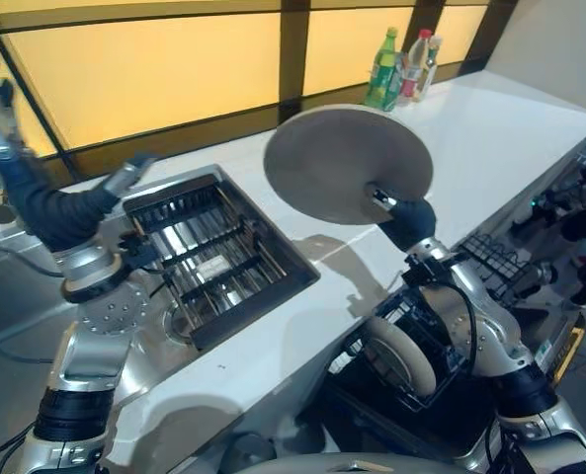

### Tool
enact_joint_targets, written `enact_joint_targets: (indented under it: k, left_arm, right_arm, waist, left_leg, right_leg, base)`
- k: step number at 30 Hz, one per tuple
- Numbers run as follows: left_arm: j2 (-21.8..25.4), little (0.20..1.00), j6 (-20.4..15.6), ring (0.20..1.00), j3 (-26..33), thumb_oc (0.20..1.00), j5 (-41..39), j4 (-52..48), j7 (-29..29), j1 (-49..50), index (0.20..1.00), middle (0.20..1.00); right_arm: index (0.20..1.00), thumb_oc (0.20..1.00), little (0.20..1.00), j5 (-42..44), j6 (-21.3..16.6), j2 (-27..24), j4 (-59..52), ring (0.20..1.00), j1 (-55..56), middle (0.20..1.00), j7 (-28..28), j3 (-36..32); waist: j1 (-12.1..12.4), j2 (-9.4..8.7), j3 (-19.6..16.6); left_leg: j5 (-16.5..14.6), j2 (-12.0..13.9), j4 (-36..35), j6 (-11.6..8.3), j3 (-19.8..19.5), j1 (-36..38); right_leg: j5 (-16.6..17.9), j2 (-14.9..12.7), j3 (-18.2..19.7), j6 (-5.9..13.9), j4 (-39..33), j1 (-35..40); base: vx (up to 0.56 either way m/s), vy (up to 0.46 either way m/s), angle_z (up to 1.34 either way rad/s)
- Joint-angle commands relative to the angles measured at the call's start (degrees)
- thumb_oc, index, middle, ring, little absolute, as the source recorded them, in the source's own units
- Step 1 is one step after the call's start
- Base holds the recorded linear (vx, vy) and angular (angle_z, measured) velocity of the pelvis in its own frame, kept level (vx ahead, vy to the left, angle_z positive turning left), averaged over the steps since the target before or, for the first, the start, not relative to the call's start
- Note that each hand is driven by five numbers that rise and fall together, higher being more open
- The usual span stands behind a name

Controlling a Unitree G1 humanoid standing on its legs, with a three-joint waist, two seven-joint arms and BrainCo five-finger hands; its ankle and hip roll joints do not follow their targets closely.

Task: Pick up plates and place into dishwasher.

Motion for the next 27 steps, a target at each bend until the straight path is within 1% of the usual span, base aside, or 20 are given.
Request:
enact_joint_targets:
  k: [1,4,7,8,10,13,14,15,18,22,25,27]
  left_arm:
    - [3.6,1.0,0.1,1.0,1.8,1.0,1.2,3.8,1.4,2.1,1.0,1.0]
    - [4.0,1.0,0.3,1.0,3.2,1.0,1.2,4.2,1.2,3.0,1.0,1.0]
    - [4.0,1.0,0.4,1.0,4.7,1.0,0.9,4.3,1.1,4.3,1.0,1.0]
    - [4.0,1.0,0.6,1.0,5.2,1.0,0.7,4.5,0.7,4.9,1.0,1.0]
    - [4.4,1.0,0.8,1.0,6.1,1.0,0.3,4.4,0.4,6.0,1.0,1.0]
    - [4.5,1.0,1.6,1.0,7.9,1.0,0.0,4.3,-0.6,7.9,1.0,1.0]
    - [4.6,1.0,1.9,1.0,8.4,1.0,-0.2,4.2,-0.9,8.7,1.0,1.0]
    - [4.5,1.0,1.8,1.0,8.6,1.0,-0.2,4.1,-0.9,9.1,1.0,1.0]
    - [4.4,1.0,2.4,1.0,10.4,1.0,-0.2,4.0,-1.4,11.7,1.0,1.0]
    - [3.8,1.0,3.3,1.0,11.9,1.0,-0.1,3.7,-2.1,14.0,1.0,1.0]
    - [3.3,1.0,4.0,1.0,12.3,1.0,-0.4,3.1,-2.8,15.7,1.0,1.0]
    - [3.2,1.0,4.1,1.0,12.4,1.0,-0.7,3.0,-3.5,16.4,1.0,1.0]
  right_arm:
    - [0.2,0.2,0.2,-2.8,-5.6,-1.4,-3.5,0.2,0.1,0.2,-0.7,-4.4]
    - [0.2,0.2,0.2,-11.4,-6.7,-2.7,-2.6,0.2,2.1,0.2,-5.4,-7.5]
    - [0.2,0.2,0.2,-16.2,-6.9,-3.8,-2.0,0.2,4.9,0.2,-7.5,-10.6]
    - [0.2,0.2,0.2,-19.2,-7.1,-4.1,-1.7,0.2,5.9,0.2,-8.9,-11.7]
    - [0.2,0.2,0.2,-22.8,-6.7,-4.7,-1.5,0.2,7.4,0.2,-11.0,-13.2]
    - [0.2,0.2,0.2,-31.3,-5.7,-5.6,-0.4,0.2,9.7,0.2,-16.2,-15.8]
    - [0.2,0.2,0.2,-32.7,-5.1,-6.1,0.3,0.2,10.4,0.2,-17.6,-16.7]
    - [0.2,0.2,0.2,-32.9,-5.0,-6.2,0.6,0.2,10.7,0.2,-17.9,-17.0]
    - [0.2,0.2,0.2,-39.6,-5.1,-6.6,3.5,0.2,13.3,0.2,-21.9,-19.4]
    - [0.2,0.2,0.2,-44.7,-3.5,-7.6,7.5,0.2,14.6,0.2,-26.4,-21.3]
    - [0.2,0.2,0.2,-45.4,-2.0,-8.3,10.1,0.2,16.0,0.2,-28.2,-22.5]
    - [0.2,0.2,0.2,-47.8,-1.4,-8.5,12.1,0.2,16.7,0.2,-29.5,-23.2]
  waist:
    - [-1.7,0.24,-4.4]
    - [-2.5,0.56,-4.5]
    - [-3.3,0.93,-4.5]
    - [-3.6,1.05,-4.6]
    - [-4.1,1.3,-4.6]
    - [-4.9,1.81,-4.2]
    - [-5.2,2.02,-4.0]
    - [-5.3,2.13,-3.8]
    - [-6.2,2.64,-2.9]
    - [-6.8,3.19,-2.1]
    - [-7.0,3.73,-1.7]
    - [-7.2,4.08,-1.6]
  left_leg:
    - [1.2,-2.0,-2.1,2.81,0.5,1.1]
    - [1.0,-1.8,-1.9,2.62,1.0,1.3]
    - [0.8,-1.6,-1.6,2.51,1.6,1.5]
    - [0.7,-1.5,-1.5,2.43,1.9,1.5]
    - [0.6,-1.3,-1.4,2.34,2.3,1.6]
    - [0.3,-1.0,-0.6,2.09,2.9,1.6]
    - [0.2,-0.9,-0.2,2.01,3.1,1.6]
    - [0.1,-0.9,0.0,1.96,3.2,1.6]
    - [-0.3,-0.4,1.0,1.5,4.1,1.4]
    - [-0.7,0.0,1.6,0.95,4.7,1.4]
    - [-0.8,0.2,1.7,0.58,5.0,1.4]
    - [-0.8,0.1,1.7,0.38,5.2,1.3]
  right_leg:
    - [-6.8,-0.5,0.5,0.02,8.5,0.4]
    - [-6.9,-0.4,0.9,-0.14,8.6,0.4]
    - [-7.1,-0.2,1.6,-0.26,9.0,0.2]
    - [-7.2,-0.2,1.8,-0.26,9.1,0.1]
    - [-7.2,-0.1,2.2,-0.3,9.2,0.0]
    - [-7.4,-0.1,3.0,-0.47,9.6,-0.2]
    - [-7.4,-0.1,3.3,-0.52,9.8,-0.3]
    - [-7.4,-0.1,3.4,-0.53,9.9,-0.4]
    - [-7.2,-0.6,4.2,-0.51,9.8,-0.6]
    - [-6.9,-1.2,4.8,-0.33,9.3,-0.6]
    - [-6.5,-1.7,5.0,-0.09,8.7,-0.5]
    - [-6.2,-2.0,5.1,0.19,8.2,-0.5]
  base:
    - [0.02,-0.005,-0.05]
    - [0.03,-0.01,-0.03]
    - [0.04,-0.024,-0.03]
    - [0.06,-0.038,-0.02]
    - [0.07,-0.04,-0.02]
    - [0.09,-0.043,-0.12]
    - [0.08,-0.026,-0.16]
    - [0.1,-0.032,-0.1]
    - [0.09,-0.019,-0.05]
    - [0.1,0.002,-0.14]
    - [0.11,0.022,-0.07]
    - [0.1,0.039,-0.08]
